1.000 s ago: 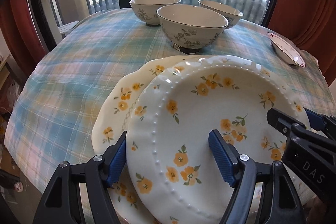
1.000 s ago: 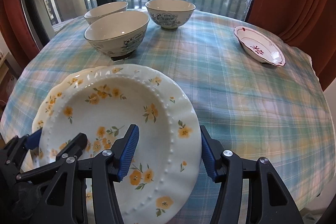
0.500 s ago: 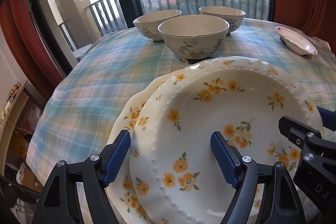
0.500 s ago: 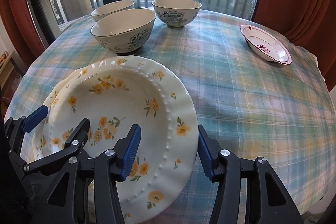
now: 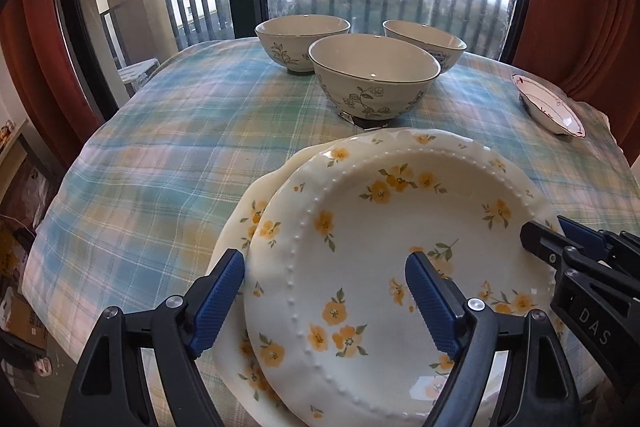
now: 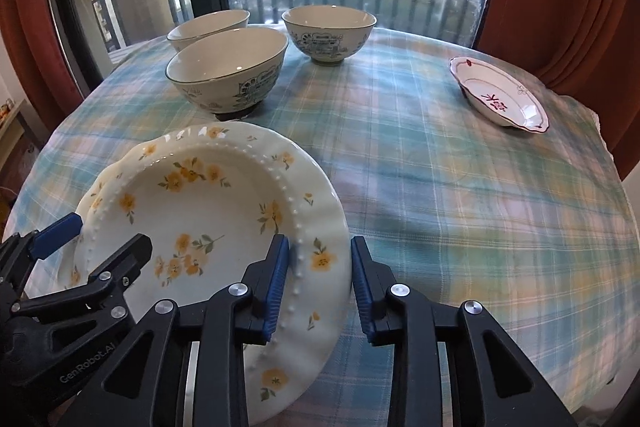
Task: Organize plates and bowls
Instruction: 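Carry the dotted-rim plate onto the scalloped plate and open the right gripper, then move the right gripper toward the small red-patterned white dish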
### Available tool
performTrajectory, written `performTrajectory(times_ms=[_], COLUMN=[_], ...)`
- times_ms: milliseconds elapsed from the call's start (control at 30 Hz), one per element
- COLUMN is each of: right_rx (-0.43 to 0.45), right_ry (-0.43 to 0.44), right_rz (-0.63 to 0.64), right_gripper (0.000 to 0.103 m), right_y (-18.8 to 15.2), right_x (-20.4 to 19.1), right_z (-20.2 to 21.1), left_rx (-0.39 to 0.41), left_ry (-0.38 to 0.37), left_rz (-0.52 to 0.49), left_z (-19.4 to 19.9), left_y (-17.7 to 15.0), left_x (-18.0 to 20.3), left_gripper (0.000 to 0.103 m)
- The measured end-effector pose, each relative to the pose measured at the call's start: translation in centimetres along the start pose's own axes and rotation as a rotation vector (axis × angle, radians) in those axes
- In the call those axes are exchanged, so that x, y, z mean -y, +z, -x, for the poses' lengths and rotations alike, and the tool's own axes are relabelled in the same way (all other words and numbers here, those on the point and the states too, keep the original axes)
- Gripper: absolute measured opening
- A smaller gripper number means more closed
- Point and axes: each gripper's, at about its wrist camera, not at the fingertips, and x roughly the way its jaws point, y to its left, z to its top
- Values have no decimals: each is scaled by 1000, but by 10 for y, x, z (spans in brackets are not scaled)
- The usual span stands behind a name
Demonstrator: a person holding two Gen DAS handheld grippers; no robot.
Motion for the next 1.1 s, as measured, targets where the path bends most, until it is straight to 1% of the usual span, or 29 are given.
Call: performTrajectory(times_ms=[100,200,233,300,467,567,600,667,767,933,1000,1100], right_rx=[-12,-34,-38,-34,-32,-23,-21,-17,-19,19,36,63], right_ry=[-9,-1,-10,-37,-59,-83,-82,-73,-32,-30,-24,-19], right_rz=[5,9,20,32,29,45,46,40,31,6,-13,-30], right_gripper=[35,35,36,37,38,41,43,44,48,66,68,69], right_y=[-1,-2,-2,-2,-4,-6,-6,-7,-6,-8,-9,-10], right_x=[-6,-13,-17,-22,-25,-30,-30,-29,-24,-13,-6,4], right_z=[-2,-6,-7,-7,-6,-7,-7,-7,-5,7,14,26], left_rx=[8,24,24,25,36,37,38,35,27,26,36,51], left_ry=[-13,-3,-11,-19,-9,0,5,13,18,19,21,23], left_rz=[7,4,3,-2,-28,-37,-39,-41,-28,-24,-30,-30], left_z=[1,3,3,3,4,5,4,5,6,13,18,26], left_y=[2,3,3,2,-1,-2,-3,-4,-5,-7,-7,-7], left_x=[-7,-12,-13,-15,-13,-11,-11,-9,-10,-5,0,8], left_gripper=[85,85,85,85,85,86,86,86,87,87,87,87])
